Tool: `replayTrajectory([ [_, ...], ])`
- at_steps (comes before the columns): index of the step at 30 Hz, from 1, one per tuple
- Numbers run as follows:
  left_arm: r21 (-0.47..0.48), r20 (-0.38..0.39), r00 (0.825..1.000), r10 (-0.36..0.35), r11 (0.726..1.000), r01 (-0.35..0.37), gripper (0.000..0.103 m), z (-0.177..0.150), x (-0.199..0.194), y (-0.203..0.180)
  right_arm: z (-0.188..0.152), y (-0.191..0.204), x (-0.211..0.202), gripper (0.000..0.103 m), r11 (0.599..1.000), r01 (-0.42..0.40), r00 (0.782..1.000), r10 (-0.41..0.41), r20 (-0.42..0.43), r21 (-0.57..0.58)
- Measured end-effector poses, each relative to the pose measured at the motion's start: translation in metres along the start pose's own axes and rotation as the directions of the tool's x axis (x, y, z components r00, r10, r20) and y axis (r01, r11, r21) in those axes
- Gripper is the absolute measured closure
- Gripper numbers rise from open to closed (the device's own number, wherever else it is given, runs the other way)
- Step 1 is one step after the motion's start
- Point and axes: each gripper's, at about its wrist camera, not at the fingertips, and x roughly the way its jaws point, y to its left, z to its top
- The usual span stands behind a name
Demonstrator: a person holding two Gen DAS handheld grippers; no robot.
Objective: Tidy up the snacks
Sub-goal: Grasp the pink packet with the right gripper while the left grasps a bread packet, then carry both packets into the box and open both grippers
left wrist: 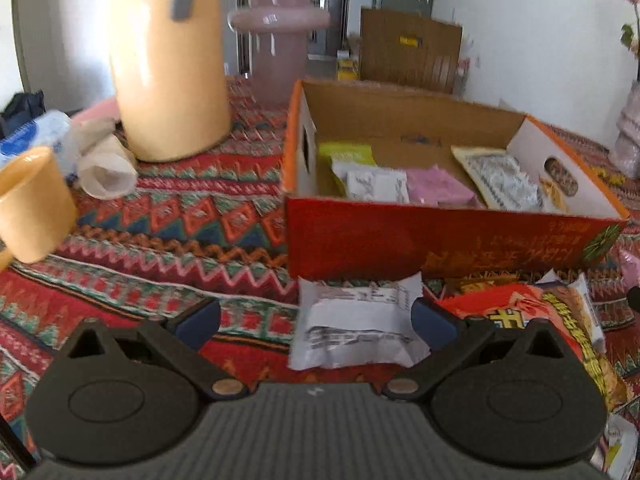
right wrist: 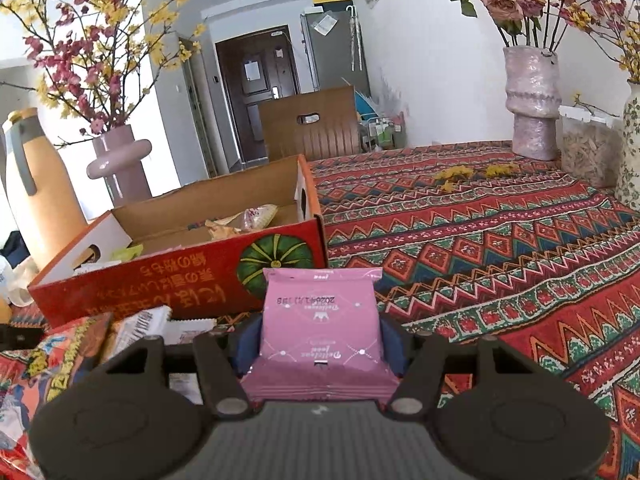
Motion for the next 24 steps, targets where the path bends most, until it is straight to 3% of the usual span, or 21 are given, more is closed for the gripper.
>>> replayTrajectory([
  [5, 0.007, -0.02, 1.0, -0.002, 1.0, 0.002, 0.006, 0.0, 0.008, -0.01, 0.0, -0.003, -0.001, 0.042, 1.0, -0.018, 1.0, 0.018, 0.003, 0.013],
  [8, 0.011, -0.024, 0.999, -0.022, 1.0, 0.023, 0.027, 0.0, 0.007, -0.014, 0.0, -0.003, -0.001, 0.042, 1.0, -0.025, 1.0, 0.025, 0.003, 0.016],
  [10, 0.016, -0.036, 0.999, -0.038, 0.999, 0.039, 0.057, -0.001, 0.008, -0.016, 0.0, -0.003, -0.001, 0.042, 1.0, -0.027, 1.0, 0.027, 0.005, 0.015],
  [11, 0.016, -0.042, 0.998, -0.043, 0.999, 0.043, 0.062, -0.002, 0.008, -0.016, 0.0, -0.003, -0.002, 0.042, 0.999, -0.028, 1.0, 0.028, 0.006, 0.015],
  [19, 0.013, 0.022, 0.998, -0.056, 0.998, 0.056, 0.076, -0.007, -0.013, -0.009, 0.0, -0.003, -0.002, 0.042, 0.999, -0.028, 1.0, 0.028, 0.006, 0.015],
  [24, 0.015, 0.066, 0.996, -0.064, 0.998, 0.063, 0.079, -0.008, -0.027, -0.004, 0.0, -0.002, -0.003, 0.042, 1.0, -0.028, 1.0, 0.027, 0.012, 0.011],
])
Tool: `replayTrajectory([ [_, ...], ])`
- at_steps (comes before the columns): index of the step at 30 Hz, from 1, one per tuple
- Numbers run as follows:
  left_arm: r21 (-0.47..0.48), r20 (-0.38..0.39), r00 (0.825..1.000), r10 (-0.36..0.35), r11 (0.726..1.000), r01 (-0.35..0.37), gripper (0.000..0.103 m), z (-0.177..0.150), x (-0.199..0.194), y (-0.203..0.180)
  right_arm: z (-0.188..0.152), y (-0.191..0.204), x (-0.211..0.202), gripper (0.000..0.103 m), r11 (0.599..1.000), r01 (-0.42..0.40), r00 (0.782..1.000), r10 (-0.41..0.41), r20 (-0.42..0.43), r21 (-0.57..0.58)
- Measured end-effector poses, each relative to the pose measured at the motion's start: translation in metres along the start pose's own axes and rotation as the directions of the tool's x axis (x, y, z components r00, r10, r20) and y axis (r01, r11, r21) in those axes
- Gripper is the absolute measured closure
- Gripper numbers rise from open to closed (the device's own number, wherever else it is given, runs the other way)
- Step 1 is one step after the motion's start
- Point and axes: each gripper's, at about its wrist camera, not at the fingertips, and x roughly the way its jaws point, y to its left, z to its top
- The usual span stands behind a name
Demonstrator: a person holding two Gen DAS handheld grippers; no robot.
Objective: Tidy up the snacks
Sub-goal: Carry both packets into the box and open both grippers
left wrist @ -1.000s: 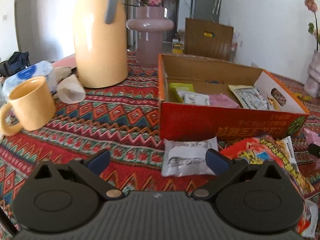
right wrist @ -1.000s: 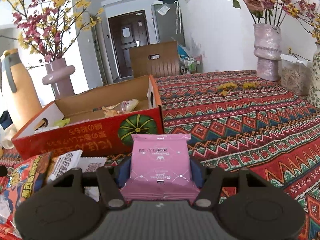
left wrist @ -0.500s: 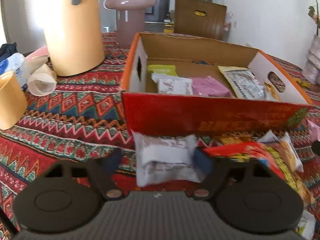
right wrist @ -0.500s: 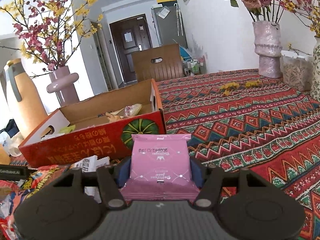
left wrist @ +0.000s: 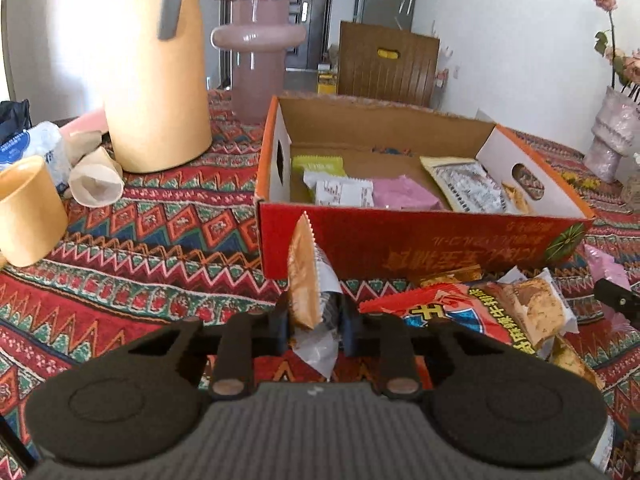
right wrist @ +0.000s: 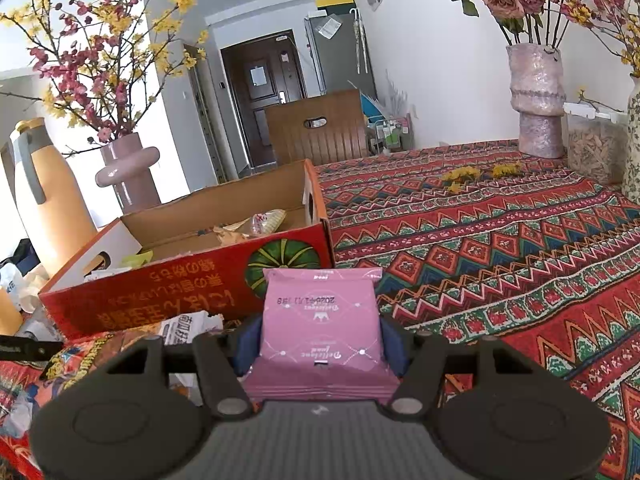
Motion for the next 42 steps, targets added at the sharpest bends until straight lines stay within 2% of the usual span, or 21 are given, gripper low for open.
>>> replayTrajectory([
  [6, -0.003, 0.065, 0.998, -0.013, 1.0, 0.014, 0.079, 0.002, -0.023, 0.003, -0.001, 0.002, -0.002, 0.042, 1.0, 0.002, 1.0, -0.002, 0.016, -0.011],
  [12, 0.003, 0.152, 0.988, -0.02, 1.0, 0.02, 0.079, 0.016, -0.051, 0.0, 0.003, 0.009, -0.015, 0.042, 0.999, -0.017, 0.997, 0.02, 0.075, -0.044],
  [19, 0.016, 0.238, 0.971, -0.027, 1.0, 0.024, 0.079, 0.047, -0.06, -0.014, 0.034, 0.033, -0.028, 0.042, 0.993, -0.047, 0.988, 0.062, 0.142, -0.104],
  [26, -0.002, 0.297, 0.955, -0.001, 1.0, 0.002, 0.08, 0.079, -0.046, -0.026, 0.075, 0.063, -0.005, 0.042, 0.987, -0.047, 0.983, 0.074, 0.171, -0.153],
  [30, -0.026, 0.297, 0.955, 0.011, 1.0, -0.004, 0.08, 0.089, -0.025, -0.027, 0.091, 0.08, 0.024, 0.042, 0.985, -0.036, 0.985, 0.063, 0.158, -0.171],
  [37, -0.065, 0.267, 0.963, 0.045, 0.997, -0.028, 0.08, 0.085, 0.024, -0.017, 0.081, 0.085, 0.069, 0.042, 0.988, -0.012, 0.99, 0.033, 0.136, -0.155],
  [42, -0.045, 0.252, 0.966, 0.053, 0.998, -0.043, 0.08, 0.078, 0.038, -0.016, 0.074, 0.086, 0.079, 0.042, 0.986, 0.001, 0.994, 0.016, 0.104, -0.167],
])
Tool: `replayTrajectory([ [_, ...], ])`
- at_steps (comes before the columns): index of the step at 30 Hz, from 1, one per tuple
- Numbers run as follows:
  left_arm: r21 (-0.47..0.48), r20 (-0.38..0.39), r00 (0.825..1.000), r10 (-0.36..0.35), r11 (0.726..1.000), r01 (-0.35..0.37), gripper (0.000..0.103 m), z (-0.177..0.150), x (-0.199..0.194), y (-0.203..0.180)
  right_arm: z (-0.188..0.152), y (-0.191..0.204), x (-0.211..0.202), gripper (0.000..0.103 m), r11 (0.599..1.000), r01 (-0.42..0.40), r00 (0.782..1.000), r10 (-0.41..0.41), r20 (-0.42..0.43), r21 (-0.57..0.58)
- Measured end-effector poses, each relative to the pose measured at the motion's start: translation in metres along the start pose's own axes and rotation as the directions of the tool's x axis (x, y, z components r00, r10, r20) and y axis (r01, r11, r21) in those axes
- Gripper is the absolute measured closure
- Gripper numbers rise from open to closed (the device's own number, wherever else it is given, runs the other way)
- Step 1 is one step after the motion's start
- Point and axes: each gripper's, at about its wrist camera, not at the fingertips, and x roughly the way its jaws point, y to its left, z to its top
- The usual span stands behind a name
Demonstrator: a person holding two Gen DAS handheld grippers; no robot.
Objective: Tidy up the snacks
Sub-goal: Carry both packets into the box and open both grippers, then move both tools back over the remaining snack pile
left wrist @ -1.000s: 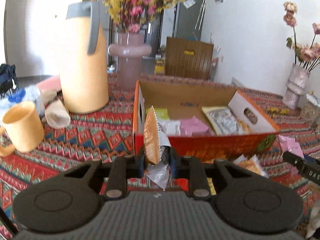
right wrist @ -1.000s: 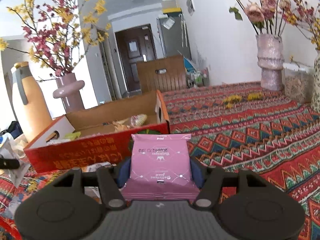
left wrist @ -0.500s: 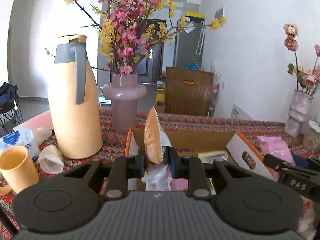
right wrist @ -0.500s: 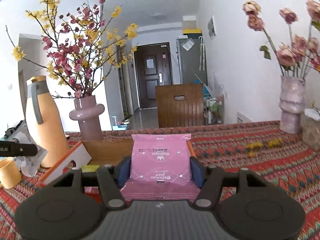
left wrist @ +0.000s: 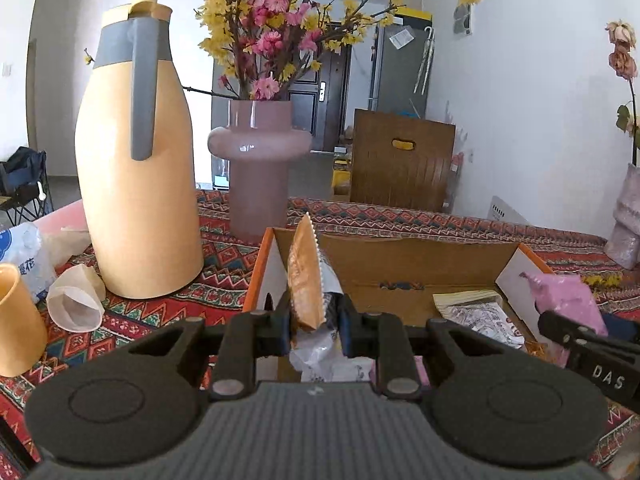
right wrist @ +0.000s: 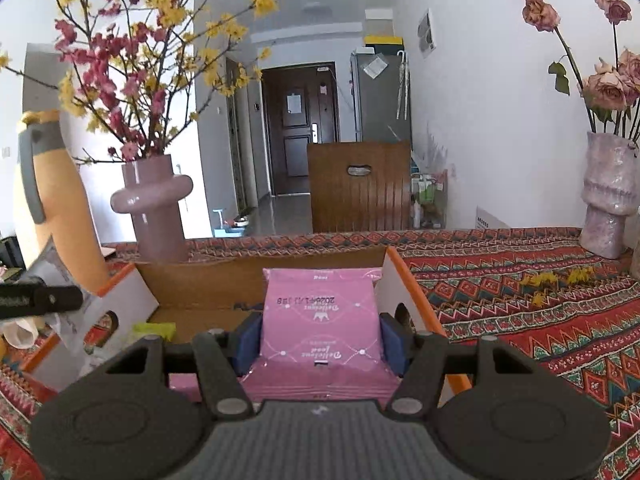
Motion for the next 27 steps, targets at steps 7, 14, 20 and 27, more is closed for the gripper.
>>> replayTrajectory([
  [7, -0.035, 0.024, 1.0, -0.018, 0.999, 0.019, 0.047, -0.002, -0.009, 0.005, -0.005, 0.003, 0.0, 0.042, 1.0, -0.007, 1.0, 0.007, -0.02, -0.006],
  [14, -0.066, 0.102, 0.995, 0.016, 0.998, -0.009, 0.0, -0.002, -0.024, 0.007, -0.005, -0.003, -0.012, 0.0, 1.0, -0.013, 1.0, 0.013, 0.021, 0.024],
  [20, -0.069, 0.086, 0.996, 0.028, 0.997, -0.022, 0.0, -0.003, -0.021, 0.007, -0.004, -0.006, -0.012, 0.0, 0.999, -0.006, 1.0, 0.005, 0.026, 0.043],
  [27, -0.083, 0.101, 0.994, 0.041, 0.996, -0.032, 0.0, 0.004, -0.035, 0.007, -0.004, -0.006, -0.012, 0.0, 0.999, -0.001, 0.999, 0.0, 0.032, 0.042],
])
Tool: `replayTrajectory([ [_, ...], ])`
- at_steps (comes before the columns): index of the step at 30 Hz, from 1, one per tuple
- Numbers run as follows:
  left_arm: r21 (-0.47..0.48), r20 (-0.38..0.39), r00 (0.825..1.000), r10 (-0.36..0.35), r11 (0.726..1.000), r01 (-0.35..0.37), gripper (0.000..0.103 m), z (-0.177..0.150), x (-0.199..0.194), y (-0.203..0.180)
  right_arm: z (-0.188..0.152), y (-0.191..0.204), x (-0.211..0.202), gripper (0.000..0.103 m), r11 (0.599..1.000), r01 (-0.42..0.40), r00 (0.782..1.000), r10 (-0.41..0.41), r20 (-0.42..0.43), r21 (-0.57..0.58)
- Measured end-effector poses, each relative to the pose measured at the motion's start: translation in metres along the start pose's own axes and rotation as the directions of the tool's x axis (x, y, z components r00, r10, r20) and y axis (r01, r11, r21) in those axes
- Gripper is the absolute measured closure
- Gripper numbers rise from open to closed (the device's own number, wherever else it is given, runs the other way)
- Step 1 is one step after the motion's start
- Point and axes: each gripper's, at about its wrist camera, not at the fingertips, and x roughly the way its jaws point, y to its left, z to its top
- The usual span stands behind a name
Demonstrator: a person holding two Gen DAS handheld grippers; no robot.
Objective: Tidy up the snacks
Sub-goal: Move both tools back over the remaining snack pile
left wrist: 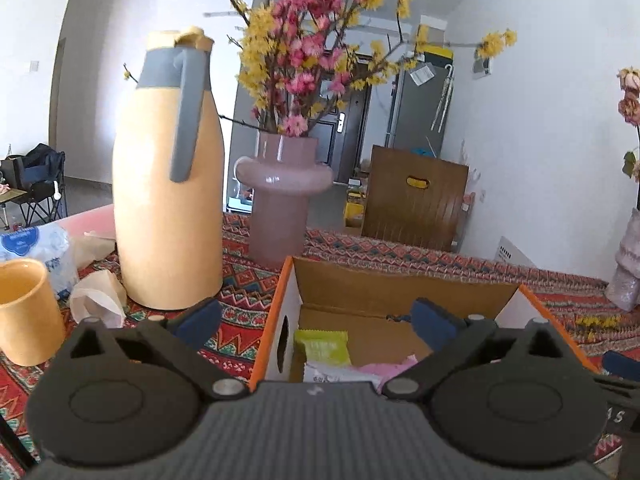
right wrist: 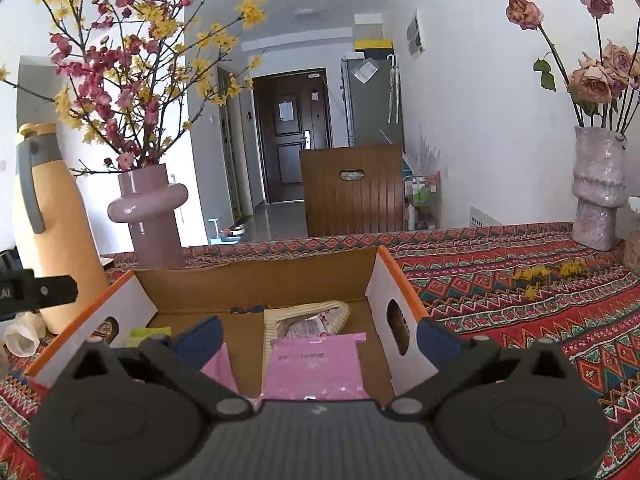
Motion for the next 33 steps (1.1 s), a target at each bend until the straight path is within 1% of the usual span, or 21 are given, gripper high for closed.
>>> replayTrajectory([
  [3, -0.001, 0.02, 1.0, -0.006, 1.0, 0.006, 0.0, 0.006, -0.017, 0.001, 0.005, 0.0, -0.007, 0.0, 1.0, -0.007, 1.0, 0.007, 0.014, 0.0],
  [6, 0.004, 0.023, 1.0, -0.01, 1.0, 0.01, 0.0, 0.008, -0.032, 0.004, 0.009, 0.0, -0.024, 0.0, 1.0, -0.016, 0.999, 0.016, 0.037, -0.006],
  [14, 0.024, -0.013, 1.0, -0.023, 0.999, 0.023, 0.0, -0.005, -0.061, 0.018, 0.003, -0.005, -0.069, 0.0, 0.999, -0.045, 0.998, 0.046, 0.038, -0.01],
  [25, 0.084, -0.095, 0.995, 0.007, 0.996, 0.001, 0.0, -0.053, -0.087, 0.04, -0.037, -0.021, -0.106, 0.0, 0.999, -0.038, 0.998, 0.038, -0.049, -0.001],
  [30, 0.115, -0.12, 0.992, 0.033, 0.993, -0.019, 0.0, -0.075, -0.088, 0.052, -0.059, -0.031, -0.11, 0.0, 1.0, -0.02, 0.995, 0.021, -0.102, 0.016],
  [33, 0.112, -0.127, 0.991, 0.046, 0.993, -0.032, 0.0, -0.084, -0.084, 0.059, -0.071, -0.035, -0.107, 0.0, 1.0, -0.009, 0.991, 0.013, -0.136, 0.029],
])
